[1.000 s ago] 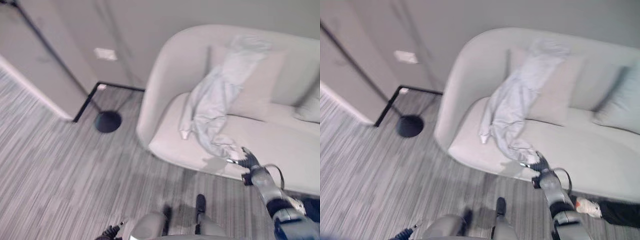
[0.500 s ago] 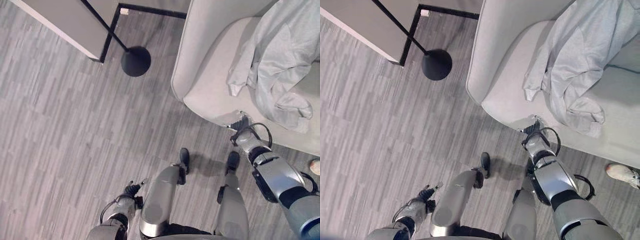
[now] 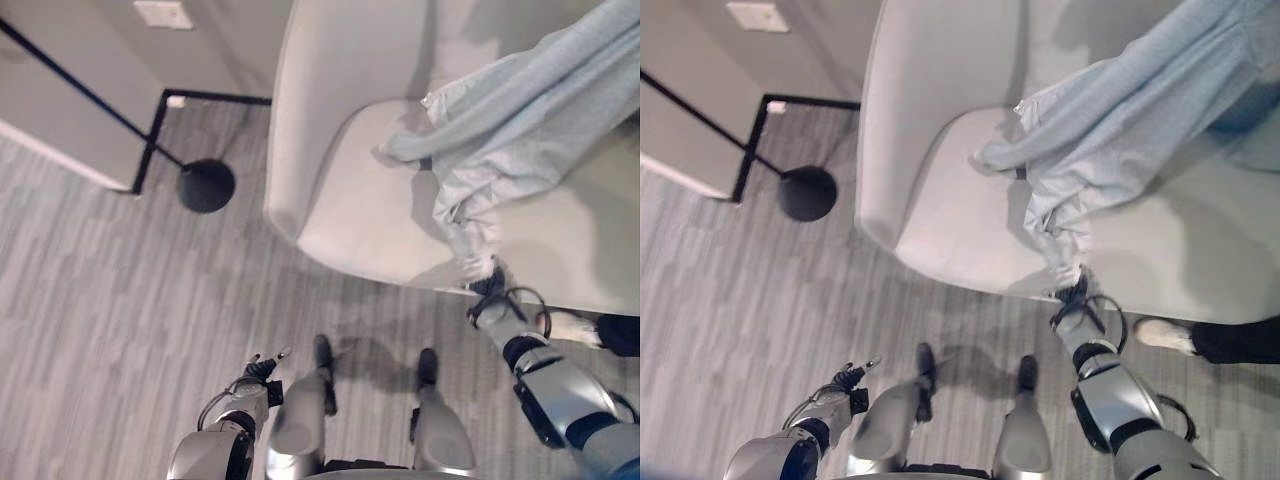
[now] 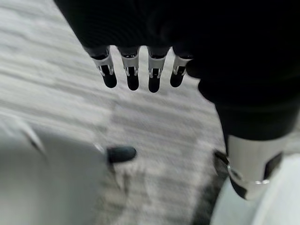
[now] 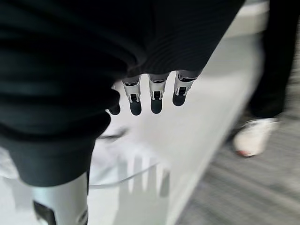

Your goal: Hang the clothes on the sofa on the clothes rack.

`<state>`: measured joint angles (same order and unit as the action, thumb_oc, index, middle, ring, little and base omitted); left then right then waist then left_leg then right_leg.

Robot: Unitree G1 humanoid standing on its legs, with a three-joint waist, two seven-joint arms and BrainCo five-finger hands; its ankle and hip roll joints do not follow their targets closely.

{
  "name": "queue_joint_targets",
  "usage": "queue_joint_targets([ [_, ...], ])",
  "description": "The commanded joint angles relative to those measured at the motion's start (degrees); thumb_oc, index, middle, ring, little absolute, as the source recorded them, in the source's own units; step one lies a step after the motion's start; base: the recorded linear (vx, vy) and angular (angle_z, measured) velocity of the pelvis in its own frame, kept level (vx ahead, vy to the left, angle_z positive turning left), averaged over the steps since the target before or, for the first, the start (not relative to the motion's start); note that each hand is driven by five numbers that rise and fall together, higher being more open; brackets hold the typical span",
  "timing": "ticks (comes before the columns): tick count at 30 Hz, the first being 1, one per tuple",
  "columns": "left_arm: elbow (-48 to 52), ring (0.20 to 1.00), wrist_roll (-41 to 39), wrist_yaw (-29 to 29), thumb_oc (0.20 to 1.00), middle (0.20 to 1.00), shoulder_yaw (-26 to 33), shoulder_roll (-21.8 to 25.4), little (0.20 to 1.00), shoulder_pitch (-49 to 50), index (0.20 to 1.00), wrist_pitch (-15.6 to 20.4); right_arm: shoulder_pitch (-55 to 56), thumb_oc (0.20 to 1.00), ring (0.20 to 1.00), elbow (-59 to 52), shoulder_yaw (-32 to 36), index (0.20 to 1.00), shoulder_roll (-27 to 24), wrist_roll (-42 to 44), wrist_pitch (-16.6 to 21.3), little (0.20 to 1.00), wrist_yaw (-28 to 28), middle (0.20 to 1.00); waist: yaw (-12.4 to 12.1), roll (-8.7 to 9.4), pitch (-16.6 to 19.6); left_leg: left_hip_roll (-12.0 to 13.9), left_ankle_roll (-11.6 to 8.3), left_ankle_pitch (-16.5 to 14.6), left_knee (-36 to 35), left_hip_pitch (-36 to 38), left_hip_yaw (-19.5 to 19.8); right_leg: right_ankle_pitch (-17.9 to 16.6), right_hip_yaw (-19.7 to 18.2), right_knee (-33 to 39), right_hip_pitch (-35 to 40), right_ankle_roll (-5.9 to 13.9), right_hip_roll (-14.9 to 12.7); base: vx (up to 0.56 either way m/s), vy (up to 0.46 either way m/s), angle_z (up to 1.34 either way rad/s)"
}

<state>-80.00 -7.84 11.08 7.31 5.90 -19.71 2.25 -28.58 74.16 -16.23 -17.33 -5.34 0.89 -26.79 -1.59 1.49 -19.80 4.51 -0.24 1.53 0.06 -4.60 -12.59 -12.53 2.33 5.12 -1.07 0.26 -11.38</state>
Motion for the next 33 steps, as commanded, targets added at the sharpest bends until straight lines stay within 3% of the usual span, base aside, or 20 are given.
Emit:
queue_joint_targets([
  [1, -5.0, 1.000, 1.0, 1.0, 1.000, 1.000, -1.6, -1.0, 1.000, 1.0, 1.000, -1.1, 3.7, 1.000, 1.000, 2.9, 0.5, 1.000, 1.0, 2.1, 0.1, 1.000, 3.1, 1.000, 1.1, -3.11, 5.7, -1.0, -4.37, 0.8, -4.3, 2.7, 8.0, 9.7, -1.4, -0.7, 4.0, 2.29, -3.4, 0.11, -0.045, -0.15],
  [8, -4.7, 1.000, 3.5, 0.3, 1.000, 1.000, -5.6, -0.9, 1.000, -0.8, 1.000, -2.1, 18.1, 1.000, 1.000, 5.0, 3.5, 1.000, 2.2, 1.3, -0.2, 1.000, 7.7, 1.000, 5.0, -2.56, 11.8, -1.3, -3.47, -0.7, -5.1, 7.5, 7.3, 10.1, -2.1, -3.8, 4.5, 2.33, -1.9, 0.06, -0.069, -0.03],
  [18, -5.0, 1.000, 6.4, -0.6, 1.000, 1.000, -10.2, -0.3, 1.000, -2.6, 1.000, -2.4, 25.6, 1.000, 1.000, 2.5, 4.8, 1.000, -0.1, -2.0, 0.2, 1.000, 9.2, 1.000, 8.7, -4.15, 15.0, -1.1, -3.10, -0.8, -5.1, 10.7, 6.4, 9.6, -2.9, -6.6, 4.4, 2.39, -1.3, 0.04, -0.013, -0.17],
  [24, -5.1, 1.000, 7.5, -0.7, 1.000, 1.000, -11.0, -1.5, 1.000, -1.4, 1.000, -2.6, 24.2, 1.000, 1.000, 3.3, 4.2, 1.000, -0.4, -2.2, 0.2, 1.000, 9.3, 1.000, 8.8, -4.85, 15.4, -1.3, -3.12, -1.2, -5.1, 11.3, 6.3, 9.4, -2.8, -6.7, 4.7, 2.42, -1.4, 0.02, 0.022, 0.01],
  [25, -3.7, 1.000, 8.4, -1.2, 1.000, 1.000, -11.1, 1.7, 1.000, 3.2, 1.000, -2.0, 23.6, 1.000, 1.000, 1.1, 4.6, 1.000, -0.5, -2.4, 0.3, 1.000, 9.2, 1.000, 7.3, -5.56, 14.6, -1.2, -2.99, -0.8, -5.1, 10.8, 6.5, 9.0, -2.6, -6.6, 4.6, 2.44, -1.6, -0.05, 0.047, 0.07],
  [33, -3.8, 1.000, 9.6, -1.1, 1.000, 1.000, -10.7, 1.8, 1.000, 6.8, 1.000, -1.0, 26.0, 1.000, 1.000, -2.4, 6.6, 1.000, -0.9, -2.4, 1.2, 1.000, 9.9, 1.000, 6.0, -5.84, 12.1, -1.4, -3.23, -0.9, -5.1, 11.0, 7.2, 9.1, -2.4, -7.0, 4.8, 2.35, -1.7, -0.02, 0.028, 0.08],
])
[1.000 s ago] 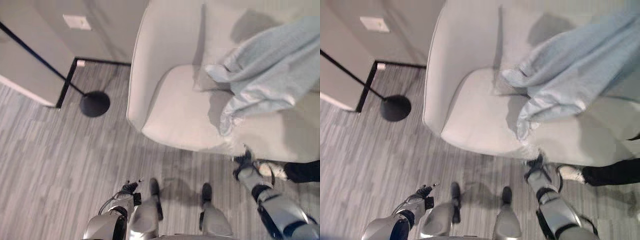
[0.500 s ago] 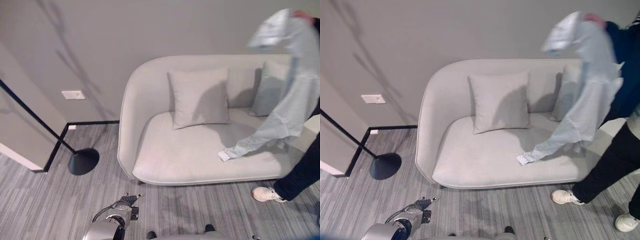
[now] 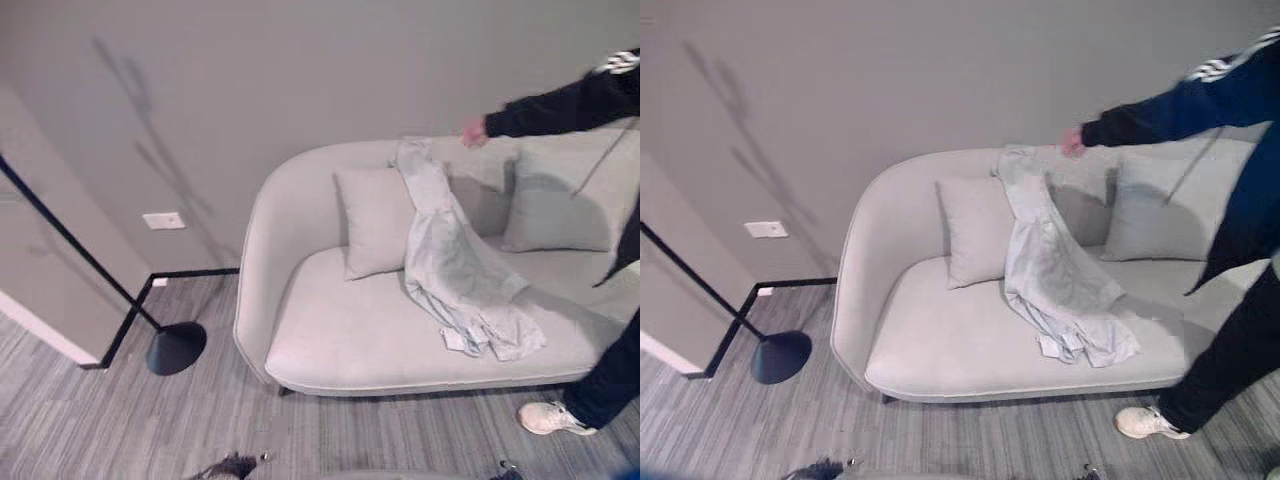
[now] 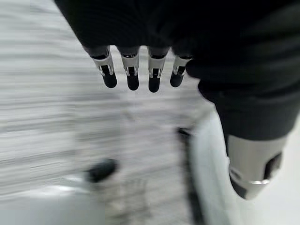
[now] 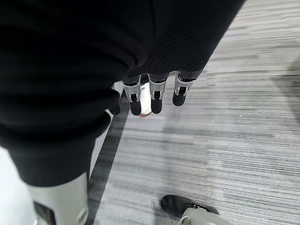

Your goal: Hang the clothes on the sofa on the clothes rack.

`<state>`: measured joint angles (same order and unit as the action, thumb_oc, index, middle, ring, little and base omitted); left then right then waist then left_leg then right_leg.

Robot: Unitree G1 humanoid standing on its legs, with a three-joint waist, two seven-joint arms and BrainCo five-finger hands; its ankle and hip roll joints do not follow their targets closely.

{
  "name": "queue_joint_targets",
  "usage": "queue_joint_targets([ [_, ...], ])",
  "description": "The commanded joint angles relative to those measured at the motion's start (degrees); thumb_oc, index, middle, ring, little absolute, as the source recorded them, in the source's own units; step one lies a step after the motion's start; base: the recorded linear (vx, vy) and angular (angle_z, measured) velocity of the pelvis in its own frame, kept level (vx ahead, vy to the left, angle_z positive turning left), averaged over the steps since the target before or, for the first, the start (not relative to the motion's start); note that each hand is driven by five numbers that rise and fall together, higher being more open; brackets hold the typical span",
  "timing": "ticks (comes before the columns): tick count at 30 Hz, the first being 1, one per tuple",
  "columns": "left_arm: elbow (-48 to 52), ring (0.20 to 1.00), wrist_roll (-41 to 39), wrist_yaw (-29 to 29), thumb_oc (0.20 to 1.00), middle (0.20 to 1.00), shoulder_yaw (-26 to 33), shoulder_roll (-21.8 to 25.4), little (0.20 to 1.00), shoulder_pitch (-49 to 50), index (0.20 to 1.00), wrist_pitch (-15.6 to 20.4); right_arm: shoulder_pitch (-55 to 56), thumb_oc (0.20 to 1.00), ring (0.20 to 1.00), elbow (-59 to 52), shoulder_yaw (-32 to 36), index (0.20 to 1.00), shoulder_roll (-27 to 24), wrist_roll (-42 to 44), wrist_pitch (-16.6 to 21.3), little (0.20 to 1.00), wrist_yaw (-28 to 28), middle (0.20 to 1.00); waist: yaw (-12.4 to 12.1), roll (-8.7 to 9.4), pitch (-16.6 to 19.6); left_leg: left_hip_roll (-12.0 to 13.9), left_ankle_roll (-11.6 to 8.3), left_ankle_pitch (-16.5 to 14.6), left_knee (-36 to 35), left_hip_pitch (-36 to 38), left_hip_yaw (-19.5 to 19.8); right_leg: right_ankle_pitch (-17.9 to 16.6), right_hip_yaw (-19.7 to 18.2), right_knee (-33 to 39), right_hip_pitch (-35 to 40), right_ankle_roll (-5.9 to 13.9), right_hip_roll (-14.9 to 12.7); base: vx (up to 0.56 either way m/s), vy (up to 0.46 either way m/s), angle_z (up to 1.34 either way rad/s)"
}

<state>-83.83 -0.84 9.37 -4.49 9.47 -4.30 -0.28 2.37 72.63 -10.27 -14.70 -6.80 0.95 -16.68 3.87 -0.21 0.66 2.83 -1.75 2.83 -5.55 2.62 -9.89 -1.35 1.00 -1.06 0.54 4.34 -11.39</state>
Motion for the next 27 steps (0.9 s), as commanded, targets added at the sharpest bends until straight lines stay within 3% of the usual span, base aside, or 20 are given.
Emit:
queue_joint_targets([
  [1, 0.0, 1.000, 2.7, 0.6, 1.000, 1.000, 0.9, -1.9, 1.000, -8.5, 1.000, 1.7, -4.7, 1.000, 1.000, -1.1, 0.8, 1.000, -3.8, -0.9, 1.2, 1.000, -0.3, 1.000, 0.5, -4.23, -8.6, 0.3, -1.74, -2.1, 0.6, 3.7, 4.6, -2.1, -1.0, -0.9, 3.3, -1.73, -1.7, -0.02, 0.069, 0.21],
  [2, 10.8, 1.000, 3.8, -1.8, 1.000, 1.000, 1.1, 2.8, 1.000, -1.5, 1.000, 0.2, -2.1, 1.000, 1.000, -3.6, 4.5, 1.000, -6.3, -0.8, 1.4, 1.000, -0.2, 1.000, -0.6, -5.36, -9.6, 0.2, -1.65, -1.9, 0.6, 3.5, 4.9, -1.9, -0.4, -1.1, 3.6, -1.71, -1.9, -0.04, 0.105, 0.05],
  [5, 13.5, 1.000, 4.8, -0.2, 1.000, 1.000, -0.4, 0.9, 1.000, -0.7, 1.000, 1.2, -3.6, 1.000, 1.000, -6.5, 5.2, 1.000, -7.7, -2.9, 0.9, 1.000, -0.7, 1.000, -0.7, -6.66, -12.5, 0.1, -1.33, -1.8, 0.6, 3.9, 5.0, -1.7, 0.4, -2.1, 3.4, -1.45, -1.6, -0.03, 0.077, -0.13],
  [6, 13.5, 1.000, 4.8, -0.2, 1.000, 1.000, -0.4, 0.8, 1.000, -0.7, 1.000, 1.3, -3.5, 1.000, 1.000, -6.5, 5.3, 1.000, -7.7, -2.9, 0.9, 1.000, -0.6, 1.000, -0.7, -6.69, -12.6, 0.1, -1.34, -1.8, 0.6, 4.0, 5.0, -1.6, 0.4, -2.2, 3.5, -1.46, -1.6, -0.01, 0.044, 0.00],
  [9, 4.7, 1.000, 4.7, 0.4, 1.000, 1.000, -1.0, -1.8, 1.000, -4.5, 1.000, 2.1, -5.2, 1.000, 1.000, -7.8, 5.1, 1.000, -8.7, -2.7, 1.1, 1.000, -1.7, 1.000, 1.0, -7.56, -15.5, 0.9, -1.11, -2.3, 0.6, 5.5, 4.5, -0.3, -0.2, -12.0, 0.4, -1.35, 0.7, 0.04, 0.041, -0.19],
  [12, 1.8, 1.000, 5.1, 0.6, 1.000, 1.000, -1.1, -2.0, 1.000, -5.8, 1.000, 1.8, -5.5, 1.000, 1.000, -11.1, 5.5, 1.000, -9.4, -3.2, 0.9, 1.000, -2.0, 1.000, 1.6, -7.53, -16.4, 1.6, -1.33, -2.2, 0.6, 6.3, 4.3, -0.5, -0.2, -12.5, -0.8, -1.59, 0.3, 0.07, -0.092, -0.22],
  [13, 0.9, 1.000, 5.2, 0.8, 1.000, 1.000, -1.1, -1.3, 1.000, -6.1, 1.000, 1.4, -5.4, 1.000, 1.000, -14.3, 6.8, 1.000, -10.6, -3.0, 0.8, 1.000, -2.1, 1.000, 1.5, -7.00, -16.2, 2.5, -1.97, -3.4, 0.6, 6.7, 4.1, 0.3, 0.4, -9.4, -0.7, -1.53, -2.6, 0.04, -0.219, 0.13],
  [15, 1.1, 1.000, 5.6, 0.9, 1.000, 1.000, -1.4, -1.1, 1.000, -6.0, 1.000, 1.3, -5.9, 1.000, 1.000, -17.1, 8.1, 1.000, -11.9, -2.9, 0.8, 1.000, -2.4, 1.000, 1.6, -7.40, -16.1, 4.1, -2.47, -3.6, 0.6, 6.2, 4.4, 0.1, -0.1, -5.4, -2.5, -1.16, -5.6, 0.09, -0.234, -0.06],
  [18, 1.3, 1.000, 5.4, 0.6, 1.000, 1.000, -1.7, -1.1, 1.000, -6.1, 1.000, 1.4, -5.9, 1.000, 1.000, -19.6, 9.0, 1.000, -13.1, -2.9, 0.5, 1.000, -2.7, 1.000, 1.8, -7.43, -15.9, 5.3, -2.67, -3.9, 0.6, 6.2, 5.0, -0.3, -1.2, -1.8, -3.9, -0.86, -7.3, 0.11, -0.279, -0.10],
  [19, 1.8, 1.000, 5.2, 0.6, 1.000, 1.000, -2.5, -0.3, 1.000, -6.3, 1.000, 1.4, -6.0, 1.000, 1.000, -21.9, 9.8, 1.000, -14.3, -2.7, 0.5, 1.000, -3.2, 1.000, 1.8, -6.52, -15.4, 6.0, -2.44, -3.9, 0.6, 6.0, 6.1, -1.2, -3.3, -0.7, -4.9, -1.01, -7.5, 0.09, -0.353, -0.05],
  [22, 2.2, 1.000, 4.1, 0.7, 1.000, 1.000, -1.3, -0.1, 1.000, -6.7, 1.000, 1.3, -6.5, 1.000, 1.000, -23.2, 10.6, 1.000, -15.0, -2.1, 0.6, 1.000, -3.2, 1.000, 0.9, -4.38, -14.7, 8.1, -2.01, -4.1, 0.6, 4.9, 7.0, -1.4, -4.6, -2.7, -4.3, 0.01, -5.6, 0.06, -0.374, 0.28],
  [23, 2.3, 1.000, 4.1, 0.7, 1.000, 1.000, -1.2, -0.1, 1.000, -6.6, 1.000, 1.3, -6.5, 1.000, 1.000, -23.2, 10.5, 1.000, -15.0, -2.1, 0.6, 1.000, -3.2, 1.000, 1.0, -4.46, -14.6, 8.3, -2.07, -4.1, 0.6, 4.8, 7.0, -1.3, -4.6, -2.9, -4.5, -0.04, -5.5, 0.10, -0.396, 0.38],
  [24, 3.3, 1.000, 2.4, 0.6, 1.000, 1.000, 1.5, -0.5, 1.000, -6.1, 1.000, 1.0, -6.7, 1.000, 1.000, -25.3, 10.2, 1.000, -16.3, -3.6, 0.6, 1.000, -2.3, 1.000, 0.4, -4.22, -13.9, 10.7, -2.07, -2.8, 0.6, 3.5, 7.6, -1.3, -4.5, -3.9, -3.9, 0.24, -3.2, 0.02, -0.376, 0.15],
  [25, 4.1, 1.000, 2.2, 0.4, 1.000, 1.000, 2.3, -0.8, 1.000, -5.8, 1.000, 0.8, -6.8, 1.000, 1.000, -26.2, 10.3, 1.000, -16.9, -4.1, 0.6, 1.000, -2.2, 1.000, 0.2, -4.27, -13.7, 11.4, -2.04, -1.5, 0.6, 2.6, 7.8, -1.6, -4.5, -3.9, -3.9, 0.23, -2.1, 0.06, -0.371, -0.17],
  [26, 4.1, 1.000, 2.2, 0.4, 1.000, 1.000, 2.3, -0.9, 1.000, -5.7, 1.000, 0.8, -6.7, 1.000, 1.000, -26.3, 10.2, 1.000, -16.9, -4.1, 0.5, 1.000, -2.2, 1.000, 0.4, -4.41, -13.5, 11.5, -2.07, -2.1, 0.6, 2.9, 7.8, -1.0, -4.2, -3.9, -3.5, 0.25, -2.1, 0.03, -0.262, -0.10],
  [27, 4.9, 1.000, 2.2, 0.2, 1.000, 1.000, 2.8, -1.4, 1.000, -5.3, 1.000, 0.5, -7.0, 1.000, 1.000, -26.7, 10.2, 1.000, -17.7, -4.7, 0.5, 1.000, -2.2, 1.000, 0.1, -4.37, -13.2, 12.5, -1.78, -0.4, 0.6, 2.3, 7.9, -1.2, -4.2, -3.7, -3.3, 0.24, -0.8, 0.13, -0.436, 0.37],
])
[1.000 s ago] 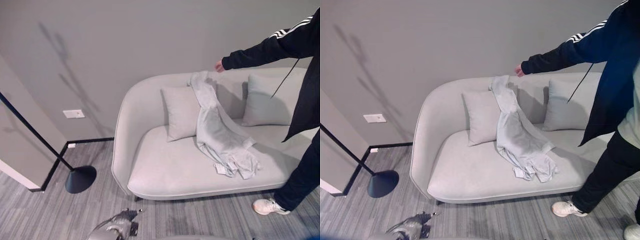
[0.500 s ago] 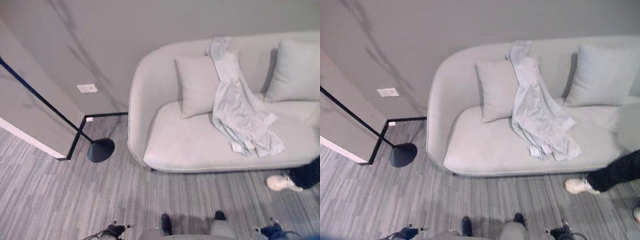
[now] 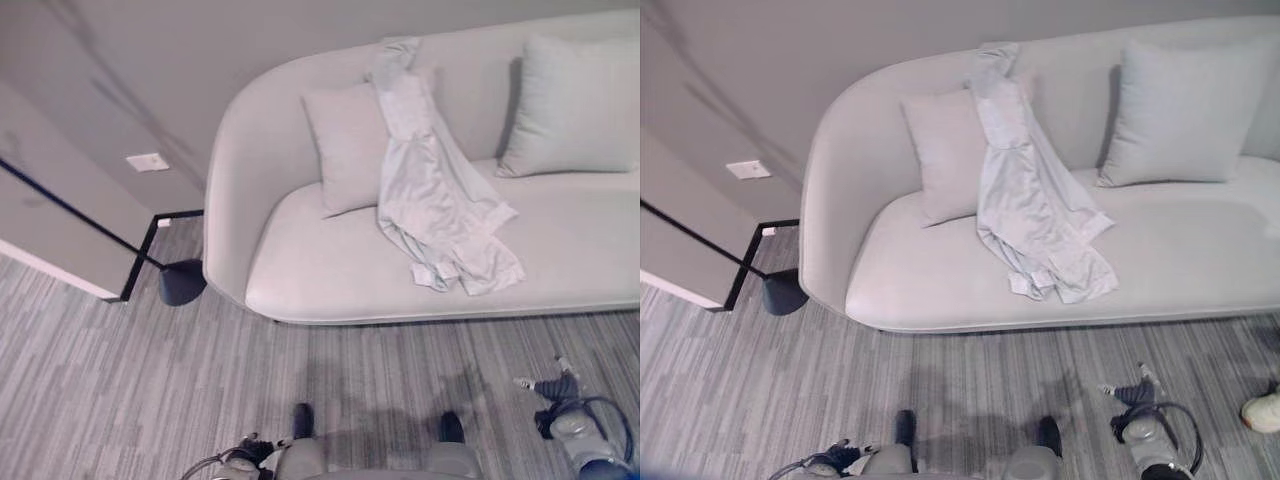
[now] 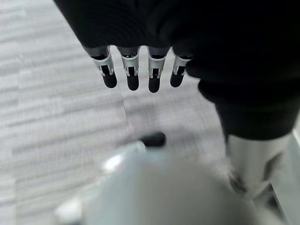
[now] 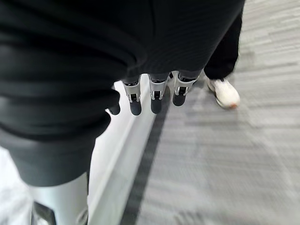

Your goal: Hang the clothes on the sofa on the clothes rack.

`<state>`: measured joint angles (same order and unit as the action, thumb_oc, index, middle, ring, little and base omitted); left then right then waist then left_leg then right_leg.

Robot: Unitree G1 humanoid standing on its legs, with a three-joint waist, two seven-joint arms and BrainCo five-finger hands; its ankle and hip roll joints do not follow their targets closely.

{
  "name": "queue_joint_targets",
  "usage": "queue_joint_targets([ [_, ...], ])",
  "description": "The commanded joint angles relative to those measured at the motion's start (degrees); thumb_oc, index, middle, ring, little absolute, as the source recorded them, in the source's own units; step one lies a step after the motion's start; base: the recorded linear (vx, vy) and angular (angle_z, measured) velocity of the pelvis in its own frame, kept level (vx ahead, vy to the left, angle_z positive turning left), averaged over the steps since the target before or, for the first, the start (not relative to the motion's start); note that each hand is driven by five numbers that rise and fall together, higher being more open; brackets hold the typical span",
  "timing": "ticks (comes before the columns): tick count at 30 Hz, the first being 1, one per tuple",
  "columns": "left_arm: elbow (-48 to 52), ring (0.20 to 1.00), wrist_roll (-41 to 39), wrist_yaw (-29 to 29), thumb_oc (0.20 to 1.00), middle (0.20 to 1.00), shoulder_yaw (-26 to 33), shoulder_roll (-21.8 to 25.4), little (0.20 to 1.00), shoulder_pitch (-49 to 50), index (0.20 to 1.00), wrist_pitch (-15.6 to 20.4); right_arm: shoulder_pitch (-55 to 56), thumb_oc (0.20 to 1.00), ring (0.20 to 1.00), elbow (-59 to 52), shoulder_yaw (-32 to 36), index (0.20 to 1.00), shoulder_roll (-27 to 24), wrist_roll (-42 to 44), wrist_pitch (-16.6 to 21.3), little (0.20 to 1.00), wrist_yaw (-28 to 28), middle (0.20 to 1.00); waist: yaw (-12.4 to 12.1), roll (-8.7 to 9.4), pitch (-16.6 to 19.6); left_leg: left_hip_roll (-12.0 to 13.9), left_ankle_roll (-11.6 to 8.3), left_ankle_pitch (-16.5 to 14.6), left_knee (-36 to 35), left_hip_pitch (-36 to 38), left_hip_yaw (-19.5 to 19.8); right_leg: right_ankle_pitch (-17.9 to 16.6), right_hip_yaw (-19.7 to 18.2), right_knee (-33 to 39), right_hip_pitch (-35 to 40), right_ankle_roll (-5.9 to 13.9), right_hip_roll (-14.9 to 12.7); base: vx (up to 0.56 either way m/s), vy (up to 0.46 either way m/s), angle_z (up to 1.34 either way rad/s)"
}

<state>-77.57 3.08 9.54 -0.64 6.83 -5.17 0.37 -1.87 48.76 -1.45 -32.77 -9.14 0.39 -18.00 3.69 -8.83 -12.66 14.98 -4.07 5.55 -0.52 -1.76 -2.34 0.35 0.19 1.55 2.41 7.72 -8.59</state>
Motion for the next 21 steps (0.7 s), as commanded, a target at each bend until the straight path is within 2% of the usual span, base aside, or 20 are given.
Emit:
queue_joint_targets([
  [1, 0.2, 1.000, -1.2, -0.9, 1.000, 1.000, -0.2, 0.0, 1.000, -3.2, 1.000, -0.8, -2.6, 1.000, 1.000, -3.2, 1.4, 1.000, -0.4, -2.7, 0.9, 1.000, -0.8, 1.000, 0.0, 4.52, 1.0, 2.3, 1.53, -1.0, -2.2, 5.8, 0.4, -2.6, -2.5, -5.4, -4.0, -3.34, -1.7, 0.13, -0.435, 0.46],
  [2, 0.2, 1.000, -1.2, -0.9, 1.000, 1.000, -0.2, 0.0, 1.000, -3.1, 1.000, -0.9, -2.5, 1.000, 1.000, -3.2, 1.3, 1.000, -0.5, -2.7, 0.9, 1.000, -0.8, 1.000, 0.1, 4.43, 1.1, 2.4, 1.51, -1.6, -2.2, 6.0, 0.4, -2.1, -2.3, -5.3, -3.6, -3.30, -1.7, 0.18, -0.402, 0.41],
  [4, 0.5, 1.000, -2.4, -1.2, 1.000, 1.000, 1.4, -1.1, 1.000, -1.8, 1.000, -1.6, -2.3, 1.000, 1.000, -3.3, 0.9, 1.000, -0.5, -3.0, 0.7, 1.000, -0.7, 1.000, -0.2, 5.36, 1.4, 4.8, 2.31, -0.3, 3.2, 4.5, -1.6, -2.2, -1.4, -5.1, -2.0, -3.33, -1.2, 0.09, -0.246, 0.14],
  [5, 0.6, 1.000, -2.4, -1.2, 1.000, 1.000, 1.5, -1.0, 1.000, -1.7, 1.000, -1.6, -2.3, 1.000, 1.000, -3.3, 0.9, 1.000, -0.5, -3.0, 0.8, 1.000, -0.7, 1.000, 0.0, 5.31, 1.4, 4.9, 2.27, -0.7, 4.0, 4.1, -1.2, -2.3, -1.2, -5.0, -1.9, -3.36, -1.1, 0.07, -0.335, 0.38],
  [6, 1.6, 1.000, -3.3, -1.6, 1.000, 1.000, 2.9, -1.9, 1.000, -1.1, 1.000, -1.7, -2.2, 1.000, 1.000, -3.2, 0.9, 1.000, -1.3, -2.9, 0.6, 1.000, -0.9, 1.000, -0.1, 6.43, 0.0, 5.5, 2.41, -1.3, 9.4, 1.7, -1.9, -2.8, -0.1, -4.8, 0.0, -3.71, -1.7, 0.09, -0.332, 0.30],
  [7, 2.4, 1.000, -4.1, -1.6, 1.000, 1.000, 4.5, -2.1, 1.000, -0.2, 1.000, -1.6, -3.4, 1.000, 1.000, -3.2, -0.2, 1.000, -2.0, -3.2, 0.7, 1.000, -1.0, 1.000, -0.9, 6.32, -0.9, 2.4, 2.06, -2.2, 13.3, 0.3, 0.3, -3.0, -0.1, -4.2, 1.6, -4.57, -1.0, 0.11, -0.517, 0.46],
  [8, 2.3, 1.000, -5.0, -1.1, 1.000, 1.000, 6.3, -1.9, 1.000, -0.1, 1.000, -0.9, -6.0, 1.000, 1.000, -3.1, -1.9, 1.000, -1.9, -4.0, 0.7, 1.000, -0.7, 1.000, -2.5, 6.94, -2.1, -3.1, 1.11, -4.3, 15.9, -4.3, 2.2, -3.8, -0.1, -2.0, 3.4, -5.41, -0.5, 0.07, -0.307, 0.33],
  [9, 2.3, 1.000, -5.0, -1.1, 1.000, 1.000, 6.4, -1.8, 1.000, -0.1, 1.000, -0.8, -6.2, 1.000, 1.000, -2.9, -2.0, 1.000, -1.8, -4.0, 0.8, 1.000, -0.7, 1.000, -2.3, 7.09, -2.1, -3.3, 1.23, -4.7, 16.4, -4.6, 2.2, -3.8, 0.0, -1.7, 3.5, -5.30, -0.7, 0.07, -0.252, 0.43],
  [10, 2.0, 1.000, -5.2, -0.8, 1.000, 1.000, 6.2, -1.2, 1.000, 0.0, 1.000, -0.4, -7.2, 1.000, 1.000, -2.7, -2.5, 1.000, -1.1, -4.3, 1.1, 1.000, -0.8, 1.000, -3.4, 7.39, -2.1, -6.6, 1.02, -5.7, 14.4, -6.5, 1.8, -4.1, 0.1, 0.0, 4.7, -5.66, -0.1, 0.12, -0.103, 0.21],
  [11, 1.7, 1.000, -4.8, -0.7, 1.000, 1.000, 6.1, -0.8, 1.000, 0.2, 1.000, -0.4, -8.1, 1.000, 1.000, -2.7, -2.8, 1.000, -0.7, -4.4, 1.3, 1.000, -0.9, 1.000, -4.3, 6.88, -1.6, -8.8, 0.85, -5.6, 11.7, -7.3, 1.1, -4.2, 0.1, 0.9, 5.4, -5.83, 0.9, 0.21, -0.126, 0.14],
  [12, 1.1, 1.000, -4.6, -0.7, 1.000, 1.000, 5.8, -0.7, 1.000, 0.5, 1.000, -0.3, -9.3, 1.000, 1.000, -2.0, -3.7, 1.000, -0.5, -4.4, 1.4, 1.000, -1.1, 1.000, -5.6, 6.36, -1.1, -11.1, 0.67, -4.2, 7.9, -8.2, -0.4, -4.3, -0.3, 2.1, 6.6, -5.88, 1.7, 0.34, -0.088, 0.05],
  [13, 0.6, 1.000, -4.5, -0.9, 1.000, 1.000, 5.5, -0.7, 1.000, 1.0, 1.000, -0.5, -12.6, 1.000, 1.000, 0.0, -6.4, 1.000, -0.4, -3.9, 1.2, 1.000, -1.3, 1.000, -8.2, 5.60, -1.0, -13.8, 0.81, -4.1, 2.3, -11.4, -1.7, -3.7, -0.6, 2.9, 9.2, -5.96, 2.8, 0.26, -0.049, 0.05],
  [14, 0.6, 1.000, -4.5, -0.9, 1.000, 1.000, 5.6, -0.8, 1.000, 1.0, 1.000, -0.5, -13.0, 1.000, 1.000, 0.4, -6.7, 1.000, -0.4, -3.8, 1.4, 1.000, -1.4, 1.000, -8.2, 5.63, -1.0, -13.8, 0.86, -3.7, 1.7, -11.3, -1.9, -3.9, -0.8, 3.0, 9.1, -5.93, 2.8, 0.47, 0.024, -0.13],
  [15, -2.3, 1.000, -3.2, -1.1, 1.000, 1.000, 5.2, -1.0, 1.000, 1.9, 1.000, -1.0, -18.5, 1.000, 1.000, 4.2, -9.7, 1.000, 0.4, -2.2, 1.5, 1.000, -2.1, 1.000, -9.9, 4.32, -0.7, -12.6, -0.04, -2.1, 2.4, -11.8, 0.5, -4.3, -1.6, 2.5, 10.5, -5.55, 2.4, 0.38, 0.091, -0.49],
  [18, -3.2, 1.000, -3.1, -0.6, 1.000, 1.000, 5.4, -0.1, 1.000, 2.3, 1.000, -0.9, -21.9, 1.000, 1.000, 5.6, -10.8, 1.000, 1.4, -2.1, 1.7, 1.000, -2.9, 1.000, -10.7, 3.53, 0.6, -12.0, -0.52, -0.3, 2.4, -11.3, 0.7, -4.3, -1.7, 2.7, 9.7, -5.66, 1.7, 0.29, 0.099, -0.74],
  [21, -2.9, 1.000, -4.1, 0.0, 1.000, 1.000, 5.6, 0.3, 1.000, 1.7, 1.000, -0.5, -25.4, 1.000, 1.000, 7.6, -11.5, 1.000, 2.4, -2.0, 1.7, 1.000, -4.5, 1.000, -11.3, 3.22, 0.6, -12.3, -0.44, -0.3, 2.4, -11.8, 0.8, -3.9, -2.0, 3.0, 9.1, -5.82, 1.2, 0.15, 0.099, -0.06],
])
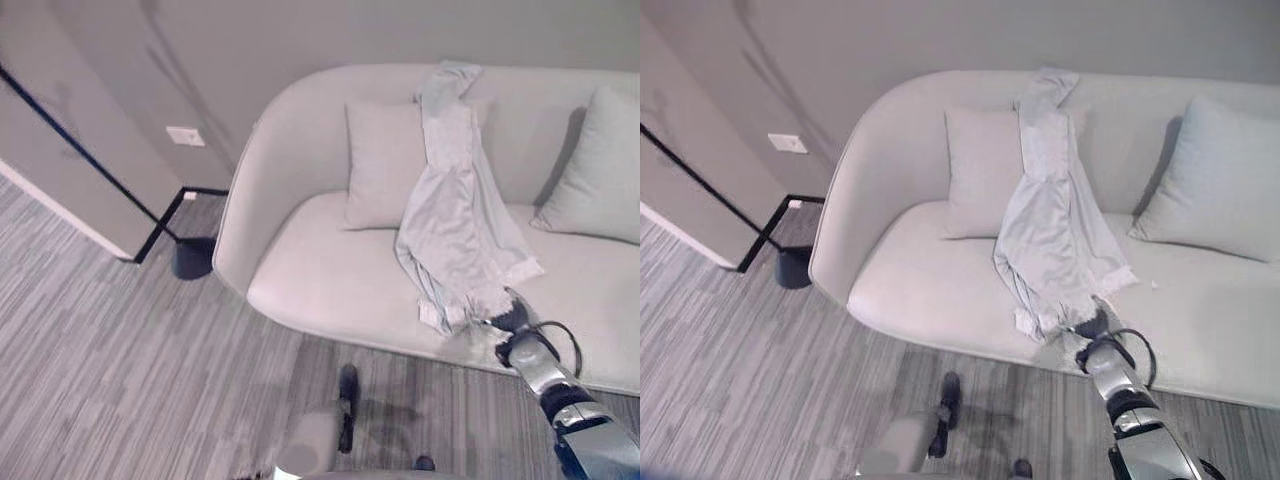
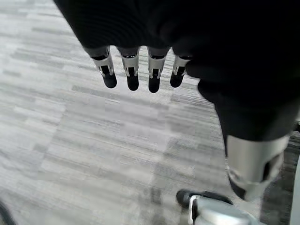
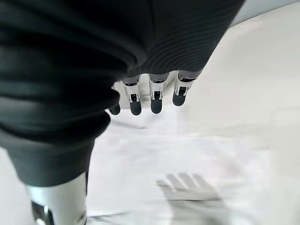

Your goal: Hang the clothes on the sofa on the clothes rack.

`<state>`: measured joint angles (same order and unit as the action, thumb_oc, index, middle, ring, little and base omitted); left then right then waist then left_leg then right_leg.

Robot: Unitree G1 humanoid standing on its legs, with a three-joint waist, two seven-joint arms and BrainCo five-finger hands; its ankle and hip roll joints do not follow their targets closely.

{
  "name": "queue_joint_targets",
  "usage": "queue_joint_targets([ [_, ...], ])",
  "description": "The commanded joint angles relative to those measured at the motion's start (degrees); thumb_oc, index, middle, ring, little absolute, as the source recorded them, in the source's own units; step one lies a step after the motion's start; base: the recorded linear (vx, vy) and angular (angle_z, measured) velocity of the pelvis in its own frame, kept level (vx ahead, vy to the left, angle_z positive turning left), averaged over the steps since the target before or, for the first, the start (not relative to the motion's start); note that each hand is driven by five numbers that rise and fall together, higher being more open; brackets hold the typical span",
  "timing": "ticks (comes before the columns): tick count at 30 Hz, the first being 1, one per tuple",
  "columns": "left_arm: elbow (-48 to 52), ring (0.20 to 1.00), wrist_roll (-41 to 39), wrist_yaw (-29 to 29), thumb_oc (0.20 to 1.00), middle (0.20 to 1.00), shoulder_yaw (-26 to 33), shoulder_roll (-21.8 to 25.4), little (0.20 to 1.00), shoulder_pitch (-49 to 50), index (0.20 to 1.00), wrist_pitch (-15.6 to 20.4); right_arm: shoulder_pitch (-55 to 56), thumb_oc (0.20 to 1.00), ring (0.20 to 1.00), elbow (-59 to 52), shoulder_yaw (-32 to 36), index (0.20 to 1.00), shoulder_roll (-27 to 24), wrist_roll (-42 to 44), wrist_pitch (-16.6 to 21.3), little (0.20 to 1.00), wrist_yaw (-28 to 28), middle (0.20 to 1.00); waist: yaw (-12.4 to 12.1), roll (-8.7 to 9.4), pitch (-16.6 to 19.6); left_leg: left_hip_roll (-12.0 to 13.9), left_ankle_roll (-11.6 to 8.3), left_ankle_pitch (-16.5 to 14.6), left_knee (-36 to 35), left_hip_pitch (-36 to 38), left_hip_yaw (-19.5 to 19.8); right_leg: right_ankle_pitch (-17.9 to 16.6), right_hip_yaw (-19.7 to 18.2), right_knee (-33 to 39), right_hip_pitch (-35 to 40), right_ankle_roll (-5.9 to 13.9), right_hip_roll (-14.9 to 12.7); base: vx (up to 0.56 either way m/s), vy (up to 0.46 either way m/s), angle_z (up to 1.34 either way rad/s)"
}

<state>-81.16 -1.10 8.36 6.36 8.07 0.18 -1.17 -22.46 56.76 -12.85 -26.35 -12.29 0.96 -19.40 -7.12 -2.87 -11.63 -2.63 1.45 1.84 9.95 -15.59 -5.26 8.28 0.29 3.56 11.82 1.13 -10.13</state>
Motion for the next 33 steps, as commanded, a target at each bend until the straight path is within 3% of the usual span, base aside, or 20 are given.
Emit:
queue_joint_targets([
  [1, 1.9, 1.000, -0.3, 1.8, 1.000, 1.000, -2.2, -0.7, 1.000, -4.5, 1.000, 1.5, -7.9, 1.000, 1.000, 2.0, -0.9, 1.000, -3.2, 0.7, 1.0, 1.000, -5.1, 1.000, -1.0, -3.07, -1.6, 5.2, -6.17, 3.3, -7.6, 1.6, 3.9, -11.5, -1.8, 1.1, -0.7, 0.65, 2.1, 0.08, 0.056, 0.04],
  [2, 1.8, 1.000, -0.3, 1.8, 1.000, 1.000, -2.1, -0.7, 1.000, -4.6, 1.000, 1.5, -8.2, 1.000, 1.000, 2.2, -1.0, 1.000, -3.2, 0.7, 1.1, 1.000, -5.1, 1.000, -0.9, -3.10, -1.7, 5.3, -6.17, 3.3, -7.4, 1.5, 4.0, -11.4, -1.8, 1.1, -0.8, 0.64, 2.1, 0.11, 0.077, 0.07],
  [7, 8.0, 1.000, -0.1, 3.2, 1.000, 1.000, -4.1, -0.1, 1.000, -7.8, 1.000, 3.0, -21.9, 1.000, 1.000, 10.4, -4.2, 1.000, -2.6, 0.7, 1.3, 1.000, -11.1, 1.000, -2.8, -4.18, -9.7, 6.1, -6.94, 1.5, -1.0, -2.8, 5.0, -10.1, -1.4, 0.1, -2.5, 0.47, 0.7, -0.02, 0.018, 0.22],
  [13, 10.2, 1.000, 1.8, 4.4, 1.000, 1.000, -6.7, 1.1, 1.000, -10.7, 1.000, 3.7, -34.2, 1.000, 1.000, 17.1, -9.8, 1.000, -6.1, -0.6, 1.8, 1.000, -17.4, 1.000, -4.5, -5.20, -14.6, 6.4, -7.29, 1.7, 0.7, -5.8, 5.6, -9.8, -1.7, 0.1, -4.0, 0.62, 0.4, -0.02, 0.015, 0.07],
  [18, 11.7, 1.000, 2.8, 6.1, 1.000, 1.000, -7.8, 1.8, 1.000, -13.1, 1.000, 4.4, -37.2, 1.000, 1.000, 20.7, -11.5, 1.000, -7.5, 0.9, 1.4, 1.000, -23.2, 1.000, -5.1, -5.77, -18.0, 6.2, -7.55, 1.6, 2.7, -8.0, 5.6, -10.2, -2.2, -0.2, -5.1, 0.62, -0.2, 0.01, 0.019, 0.02],
  [26, 19.8, 1.000, 5.6, 7.2, 1.000, 1.000, -10.7, 3.5, 1.000, -12.9, 1.000, 5.2, -34.2, 1.000, 1.000, 26.3, -11.6, 1.000, -7.9, 6.9, -0.7, 1.000, -24.7, 1.000, -5.6, -6.69, -18.2, 5.7, -8.16, 1.6, 7.5, -13.9, 6.1, -10.9, -2.5, -1.9, -9.4, 0.62, -1.0, 0.01, 0.019, -0.01],
  [33, 27.0, 1.000, 10.0, 8.4, 1.000, 1.000, -15.2, 6.8, 1.000, -10.3, 1.000, 5.2, -32.4, 1.000, 1.000, 29.9, -9.6, 1.000, -5.1, 15.8, -3.7, 1.000, -19.8, 1.000, -5.9, -8.95, -18.2, 6.0, -8.98, 1.6, 15.3, -21.7, 5.6, -12.1, -2.2, -5.8, -15.8, 1.37, -2.0, -0.01, 0.063, -0.02],
])
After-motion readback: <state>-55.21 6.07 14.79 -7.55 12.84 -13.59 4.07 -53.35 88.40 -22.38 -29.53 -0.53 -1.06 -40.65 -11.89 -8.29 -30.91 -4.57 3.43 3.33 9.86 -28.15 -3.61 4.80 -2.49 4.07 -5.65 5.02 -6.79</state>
